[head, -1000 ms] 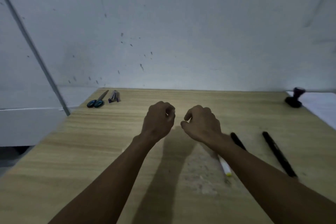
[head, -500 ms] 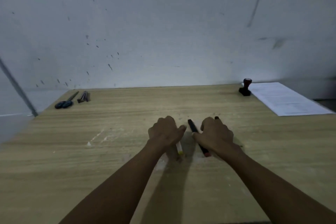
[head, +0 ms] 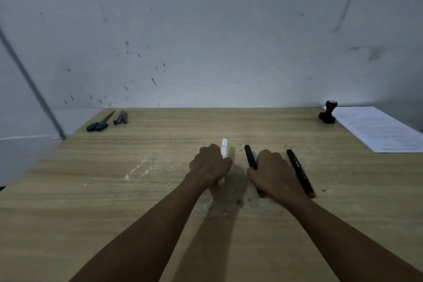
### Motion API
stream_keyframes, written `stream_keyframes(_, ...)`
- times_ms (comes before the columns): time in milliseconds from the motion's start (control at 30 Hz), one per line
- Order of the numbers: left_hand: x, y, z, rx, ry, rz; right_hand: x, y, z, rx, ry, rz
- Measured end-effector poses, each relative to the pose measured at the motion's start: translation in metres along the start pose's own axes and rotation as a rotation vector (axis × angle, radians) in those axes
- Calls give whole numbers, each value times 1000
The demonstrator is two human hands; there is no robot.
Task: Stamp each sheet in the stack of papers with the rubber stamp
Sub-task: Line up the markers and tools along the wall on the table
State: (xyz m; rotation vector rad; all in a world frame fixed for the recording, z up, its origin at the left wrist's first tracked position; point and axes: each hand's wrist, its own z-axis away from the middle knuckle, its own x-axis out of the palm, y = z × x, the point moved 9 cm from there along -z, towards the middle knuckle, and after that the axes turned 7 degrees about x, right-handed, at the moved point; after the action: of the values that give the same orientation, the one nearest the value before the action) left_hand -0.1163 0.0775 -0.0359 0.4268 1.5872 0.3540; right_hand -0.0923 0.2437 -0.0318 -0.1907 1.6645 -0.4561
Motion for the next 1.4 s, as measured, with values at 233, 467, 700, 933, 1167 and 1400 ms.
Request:
stream_keyframes(233,-55,-75,-15,-111,106,-30,14,-58,-14,-21,-50,-29)
stream_keyframes(467,-98,-159,-39,-243,159,-38,46,-136,-37,-100,-100,-54)
stream_keyframes(700,-127,-224,-97,-279,195,-122,91,-219,-79,-167,-145,-98)
stream_keyframes(933,-137,-263,-165,-225,202,-226,131,-284,-130,-224,-137,-142)
stream_keyframes(1167,-133,-281,-200,-215,258,-232,158,-315,-163,-234,-115,-121)
stream_keyframes(1400,-138,-289,-199,-206,291,-267,166,-326,-174,-229,-51,-123)
